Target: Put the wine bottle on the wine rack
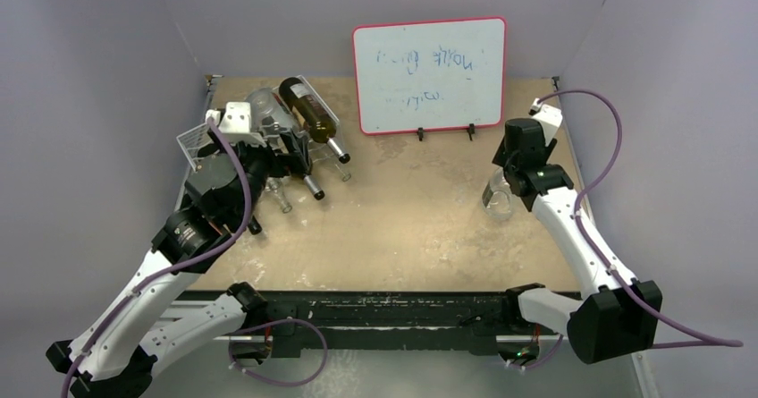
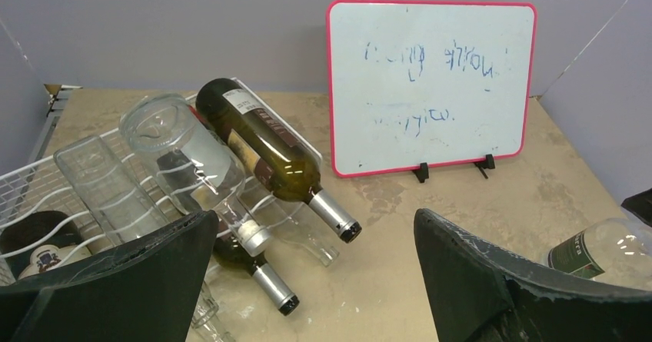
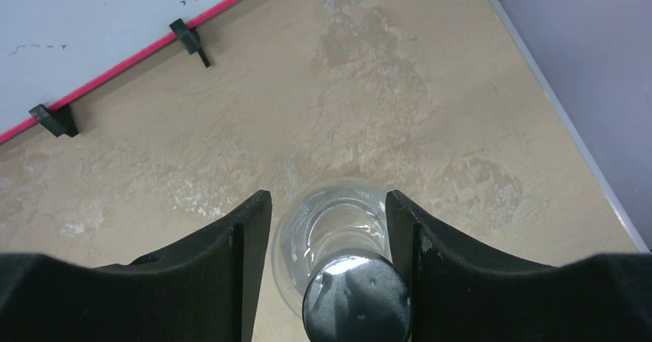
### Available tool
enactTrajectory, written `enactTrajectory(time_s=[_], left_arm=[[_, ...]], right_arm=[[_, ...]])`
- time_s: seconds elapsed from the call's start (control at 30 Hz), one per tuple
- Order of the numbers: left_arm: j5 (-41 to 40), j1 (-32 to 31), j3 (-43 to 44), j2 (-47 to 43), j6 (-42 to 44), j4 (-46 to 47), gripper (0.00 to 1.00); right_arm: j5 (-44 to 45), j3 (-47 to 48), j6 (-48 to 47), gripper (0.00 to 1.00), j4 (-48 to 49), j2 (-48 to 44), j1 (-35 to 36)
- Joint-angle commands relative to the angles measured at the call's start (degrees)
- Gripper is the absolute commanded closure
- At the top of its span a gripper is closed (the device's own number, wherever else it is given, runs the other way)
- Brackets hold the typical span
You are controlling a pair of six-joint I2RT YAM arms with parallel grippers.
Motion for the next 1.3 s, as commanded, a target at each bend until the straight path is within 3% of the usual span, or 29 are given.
enactTrajectory(time_s=[0.0, 0.23, 0.43, 0.5, 0.67, 0.87, 1.03, 1.27], left_arm=[[1.1, 0.1, -0.8, 0.4, -1.6, 3.4, 0.0], [3.6, 0.0, -2.2, -0.1, -0.5, 5.9, 0.0], [7.8, 0.1, -3.0, 0.3, 0.5, 7.1, 0.0], [10.4, 0.1, -3.7, 0.8, 1.7, 8.0, 0.05], [22.0, 0.0, -7.3, 2.8, 1.2, 12.3, 0.08], [35.6, -0.3, -12.7, 6.7, -4.8, 20.9, 0.09], [36.0, -0.8, -15.8, 9.9, -8.1, 24.9, 0.1], [33.8, -1.8, -17.4, 14.1, -12.3, 26.4, 0.12]], right_arm=[[-2.1, -0.5, 0.5, 0.42, 1.0, -2.8, -0.2], [-5.9, -3.7, -1.2, 0.54, 1.8, -4.1, -0.2], [-10.4, -2.4, -3.2, 0.93, 3.2, -4.7, -0.2], [-15.5, -1.5, -4.5, 1.0, 4.4, -5.4, -0.2], [-31.4, -0.5, -7.5, 1.0, 9.1, -6.8, -0.2], [-43.8, 0.0, -6.3, 1.0, 13.0, -6.7, -0.2], [-49.4, -2.8, -3.5, 1.0, 18.4, -5.6, -0.2], [-50.6, -10.1, 2.7, 1.0, 31.3, -5.0, -0.2]])
